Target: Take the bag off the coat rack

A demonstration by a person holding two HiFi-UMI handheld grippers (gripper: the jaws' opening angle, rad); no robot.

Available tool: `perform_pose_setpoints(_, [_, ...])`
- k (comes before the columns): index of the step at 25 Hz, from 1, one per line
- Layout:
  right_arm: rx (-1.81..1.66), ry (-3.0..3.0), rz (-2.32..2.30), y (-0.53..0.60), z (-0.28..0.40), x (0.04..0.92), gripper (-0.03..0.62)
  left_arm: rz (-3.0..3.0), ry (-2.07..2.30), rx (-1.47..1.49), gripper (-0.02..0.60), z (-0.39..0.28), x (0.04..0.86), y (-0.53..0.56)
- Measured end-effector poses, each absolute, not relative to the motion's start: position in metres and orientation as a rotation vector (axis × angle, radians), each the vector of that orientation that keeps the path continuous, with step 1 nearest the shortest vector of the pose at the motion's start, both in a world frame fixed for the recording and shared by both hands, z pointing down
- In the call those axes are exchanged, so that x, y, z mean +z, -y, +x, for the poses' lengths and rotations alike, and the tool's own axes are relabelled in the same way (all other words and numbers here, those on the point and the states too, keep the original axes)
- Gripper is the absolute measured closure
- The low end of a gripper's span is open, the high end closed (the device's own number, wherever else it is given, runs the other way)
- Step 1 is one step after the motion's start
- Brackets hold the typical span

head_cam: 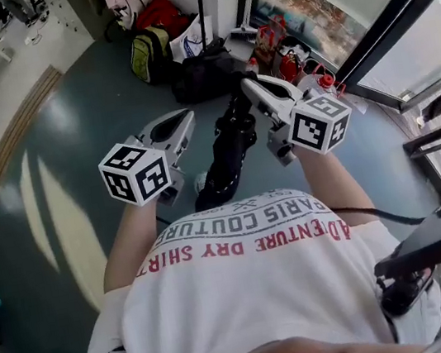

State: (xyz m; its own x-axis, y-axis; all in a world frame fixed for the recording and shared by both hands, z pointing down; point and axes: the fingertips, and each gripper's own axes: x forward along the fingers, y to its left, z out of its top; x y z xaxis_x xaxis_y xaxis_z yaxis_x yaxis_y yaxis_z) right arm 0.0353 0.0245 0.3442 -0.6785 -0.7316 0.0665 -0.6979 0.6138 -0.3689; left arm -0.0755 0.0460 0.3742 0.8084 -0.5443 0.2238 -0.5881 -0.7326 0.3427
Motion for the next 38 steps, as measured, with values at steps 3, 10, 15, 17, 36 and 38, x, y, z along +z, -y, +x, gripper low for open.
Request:
perform_pose_setpoints(3, [-0.57, -2.758, -1.224, -0.058, 0.041, 0.347, 0.58, 2.585, 0.857, 0.13, 0.58, -0.074, 0.369, -0.075])
perform_pose_setpoints(10, [-0.559, -2.772, -1.203, -0.116, 0.062, 0.35, 0.58, 2.594, 0.818, 0.127, 0.58, -0.045, 0.371, -0.105])
perform_pose_setpoints(15, [-0.536, -2.775, -1.211, -0.135, 0.075, 0.348, 0.58, 2.602, 0.796, 0.121, 0.58, -0.028, 0.366, -0.111])
perform_pose_setpoints(17, [-0.517, -2.77, -1.221, -0.139, 0.081, 0.343, 0.58, 2.617, 0.794, 0.122, 0.58, -0.023, 0.36, -0.114])
perform_pose_setpoints(36, [-0.442, -2.729, -1.271, -0.147, 0.08, 0.318, 0.58, 2.683, 0.798, 0.101, 0.58, -0.031, 0.331, -0.144])
perform_pose_setpoints(38, [-0.455, -2.725, -1.278, -0.15, 0.077, 0.316, 0.58, 2.681, 0.801, 0.095, 0.58, -0.036, 0.328, -0.147])
